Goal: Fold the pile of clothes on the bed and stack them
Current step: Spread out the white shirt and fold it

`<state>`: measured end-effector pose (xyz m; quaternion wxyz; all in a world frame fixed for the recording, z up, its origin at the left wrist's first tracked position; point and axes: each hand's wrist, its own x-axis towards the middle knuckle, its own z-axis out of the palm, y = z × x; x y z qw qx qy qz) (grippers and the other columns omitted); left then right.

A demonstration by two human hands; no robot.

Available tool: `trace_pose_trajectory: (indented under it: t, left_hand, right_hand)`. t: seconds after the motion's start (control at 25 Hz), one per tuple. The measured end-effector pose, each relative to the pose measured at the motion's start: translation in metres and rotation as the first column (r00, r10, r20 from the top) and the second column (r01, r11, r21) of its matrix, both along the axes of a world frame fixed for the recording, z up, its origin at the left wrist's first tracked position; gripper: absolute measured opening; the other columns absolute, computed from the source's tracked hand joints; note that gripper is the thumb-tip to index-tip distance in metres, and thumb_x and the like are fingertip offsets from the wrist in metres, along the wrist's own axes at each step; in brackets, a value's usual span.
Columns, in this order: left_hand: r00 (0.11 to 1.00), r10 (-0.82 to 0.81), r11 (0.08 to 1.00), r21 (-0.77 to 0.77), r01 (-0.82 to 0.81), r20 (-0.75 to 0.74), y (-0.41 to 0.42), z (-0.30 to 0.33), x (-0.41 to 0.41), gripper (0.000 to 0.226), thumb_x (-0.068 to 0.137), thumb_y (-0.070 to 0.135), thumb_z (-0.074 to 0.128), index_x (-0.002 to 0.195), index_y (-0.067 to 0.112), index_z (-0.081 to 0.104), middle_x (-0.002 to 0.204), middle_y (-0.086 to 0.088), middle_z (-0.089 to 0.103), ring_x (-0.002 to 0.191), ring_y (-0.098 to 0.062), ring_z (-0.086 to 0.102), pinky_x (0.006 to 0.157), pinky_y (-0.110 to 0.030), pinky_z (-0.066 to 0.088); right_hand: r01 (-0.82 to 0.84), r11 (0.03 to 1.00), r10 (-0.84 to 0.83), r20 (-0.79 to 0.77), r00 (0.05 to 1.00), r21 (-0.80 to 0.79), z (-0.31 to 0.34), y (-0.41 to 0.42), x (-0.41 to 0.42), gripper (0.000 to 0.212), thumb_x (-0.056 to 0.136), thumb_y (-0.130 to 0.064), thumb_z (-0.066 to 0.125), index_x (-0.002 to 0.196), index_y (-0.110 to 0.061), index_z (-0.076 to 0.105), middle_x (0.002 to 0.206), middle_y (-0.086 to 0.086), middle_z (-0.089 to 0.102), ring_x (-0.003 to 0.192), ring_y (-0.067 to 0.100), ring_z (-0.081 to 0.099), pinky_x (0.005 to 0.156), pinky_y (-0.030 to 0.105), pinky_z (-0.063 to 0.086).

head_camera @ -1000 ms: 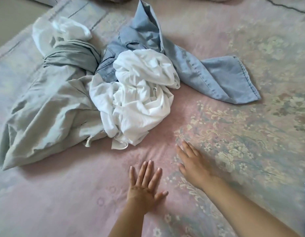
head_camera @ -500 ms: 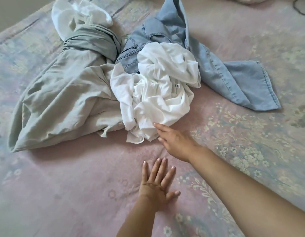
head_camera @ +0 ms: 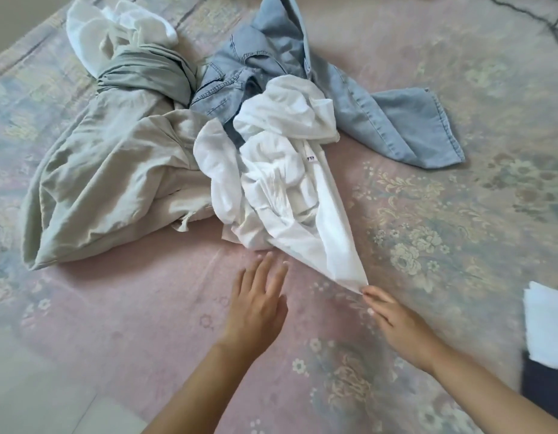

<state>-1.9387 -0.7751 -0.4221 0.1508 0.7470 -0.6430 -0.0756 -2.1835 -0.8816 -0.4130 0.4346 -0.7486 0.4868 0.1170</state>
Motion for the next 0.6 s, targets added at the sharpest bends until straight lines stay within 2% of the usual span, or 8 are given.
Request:
trace_pose_trajectory:
  t: [0.08,0.16,0.24,0.32,0.4,0.48,0.6]
  left_hand:
    - [0.99,-0.112,0.992,0.062,0.108,0.079,-0.015,-0.004,-0.008,0.075,0.065,0.016,0.077,0.132,0.013,0.044,0.134,-0.02,0.054,0.122,-0.037,0.05,0.096,-0.055,0.045]
    - [0.954,-0.248,0.966,0.111,0.232,0.168,-0.029,-0.014,-0.025,0.087,0.06,0.02,0.081,0.137,0.016,0.04,0.141,-0.018,0.048,0.127,-0.038,0.047,0.104,-0.057,0.037]
    - [0.897,-0.369,0.928,0.155,0.339,0.245,-0.038,-0.026,-0.045,0.096,0.058,0.03,0.082,0.141,0.02,0.036,0.146,-0.016,0.042,0.133,-0.038,0.041,0.106,-0.059,0.024]
    - [0.855,-0.45,0.887,0.244,0.393,0.259,-0.037,-0.033,-0.059,0.101,0.054,0.045,0.084,0.142,0.021,0.041,0.146,-0.016,0.042,0.135,-0.037,0.039,0.105,-0.059,0.02]
    - [0.82,-0.498,0.857,0.306,0.415,0.281,-0.031,-0.038,-0.069,0.096,0.051,0.051,0.085,0.136,0.021,0.052,0.143,-0.014,0.047,0.135,-0.033,0.039,0.107,-0.059,0.018]
    - [0.806,-0.511,0.853,0.291,0.433,0.3,-0.022,-0.047,-0.074,0.085,0.056,0.047,0.084,0.132,0.018,0.058,0.139,-0.014,0.052,0.134,-0.032,0.038,0.107,-0.058,0.017]
    - [0.807,-0.515,0.856,0.211,0.471,0.289,-0.007,-0.058,-0.072,0.064,0.076,0.04,0.065,0.133,0.013,0.054,0.137,-0.016,0.053,0.134,-0.035,0.039,0.107,-0.058,0.023]
  right_hand:
    - [-0.001,1.0,0.002,-0.061,0.998,0.02,-0.006,0.026,-0.039,0.038,0.101,-0.018,0.041,0.139,-0.019,0.046,0.133,-0.031,0.032,0.124,-0.001,0.041,0.092,0.007,0.026]
    - [0.027,0.999,-0.024,-0.118,0.993,0.025,-0.009,0.041,-0.07,0.038,0.102,-0.018,0.04,0.14,-0.021,0.044,0.133,-0.03,0.031,0.123,-0.001,0.041,0.091,0.007,0.025]
    - [0.048,0.997,-0.036,-0.207,0.978,0.052,-0.011,0.049,-0.104,0.041,0.102,-0.018,0.037,0.143,-0.023,0.04,0.136,-0.029,0.029,0.125,0.004,0.043,0.095,0.011,0.03]
    - [0.038,0.997,-0.016,-0.326,0.945,0.06,-0.017,0.052,-0.138,0.045,0.102,-0.017,0.035,0.146,-0.023,0.033,0.145,-0.023,0.029,0.121,0.013,0.05,0.098,0.022,0.039]
    - [0.028,0.995,0.015,-0.407,0.913,0.099,-0.019,0.046,-0.16,0.044,0.101,-0.016,0.034,0.144,-0.021,0.036,0.149,-0.016,0.031,0.112,0.018,0.055,0.094,0.028,0.044]
    - [0.014,0.993,0.041,-0.441,0.897,0.121,-0.014,0.035,-0.158,0.036,0.101,-0.019,0.036,0.134,-0.019,0.049,0.144,-0.015,0.035,0.106,0.016,0.056,0.087,0.028,0.045]
    - [0.048,0.993,-0.079,-0.312,0.947,-0.106,-0.003,0.02,-0.127,0.025,0.1,-0.021,0.039,0.11,-0.015,0.061,0.127,-0.008,0.049,0.093,0.018,0.056,0.078,0.034,0.046]
